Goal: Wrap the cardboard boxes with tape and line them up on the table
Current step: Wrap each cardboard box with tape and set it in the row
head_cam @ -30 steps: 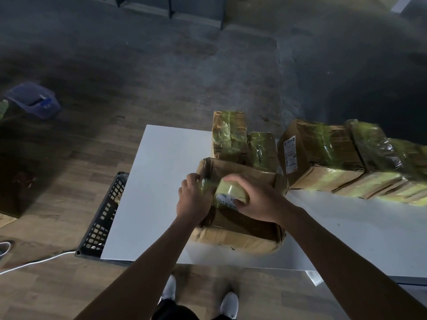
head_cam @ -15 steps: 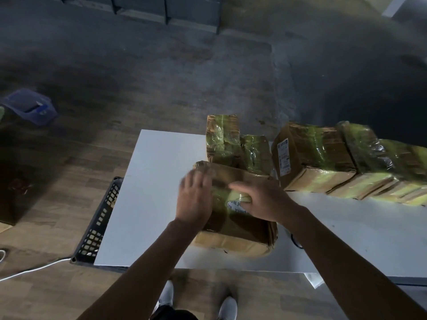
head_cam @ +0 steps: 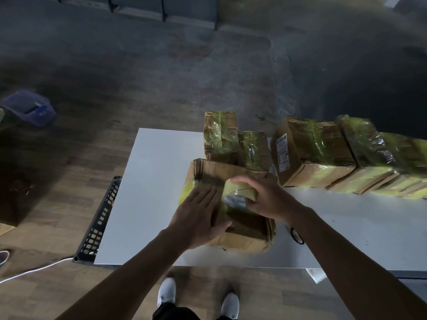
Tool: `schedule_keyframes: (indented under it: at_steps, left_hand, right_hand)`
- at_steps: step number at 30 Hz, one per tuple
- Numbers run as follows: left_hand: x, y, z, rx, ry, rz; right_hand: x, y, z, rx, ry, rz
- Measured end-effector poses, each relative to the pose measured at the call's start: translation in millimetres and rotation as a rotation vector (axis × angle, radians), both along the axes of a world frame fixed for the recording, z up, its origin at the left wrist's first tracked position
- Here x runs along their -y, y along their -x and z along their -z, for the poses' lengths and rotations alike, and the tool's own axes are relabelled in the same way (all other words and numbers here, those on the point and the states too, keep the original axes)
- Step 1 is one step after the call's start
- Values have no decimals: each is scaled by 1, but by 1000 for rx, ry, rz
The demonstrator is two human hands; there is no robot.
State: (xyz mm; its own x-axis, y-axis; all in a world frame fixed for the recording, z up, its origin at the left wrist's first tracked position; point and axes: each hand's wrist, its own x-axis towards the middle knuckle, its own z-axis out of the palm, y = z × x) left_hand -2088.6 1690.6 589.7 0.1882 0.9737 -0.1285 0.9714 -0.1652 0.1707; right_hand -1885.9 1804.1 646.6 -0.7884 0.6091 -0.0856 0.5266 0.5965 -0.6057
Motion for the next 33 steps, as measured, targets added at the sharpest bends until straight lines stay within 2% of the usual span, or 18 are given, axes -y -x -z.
schedule_keyframes:
  at_steps: [5,18,21,29,33]
  left_hand:
    - [0,-1,-1,-10,-10,-19]
    - [-3,-9,-11,-33,-51,-15]
    - [0,-14,-9,79,-34,7]
    - [-4,-16,-4,64,-10,22]
    - [-4,-12,-3,56,-7,26]
  right_hand:
    - [-9,-7,-16,87,-77,-46]
    - [-9,7,-17,84,-118,5]
    - [-11,20,-23,141,-130,-26]
    - [-15,46,-50,229,-136,-7]
    - [-20,18,-45,318,-117,-44]
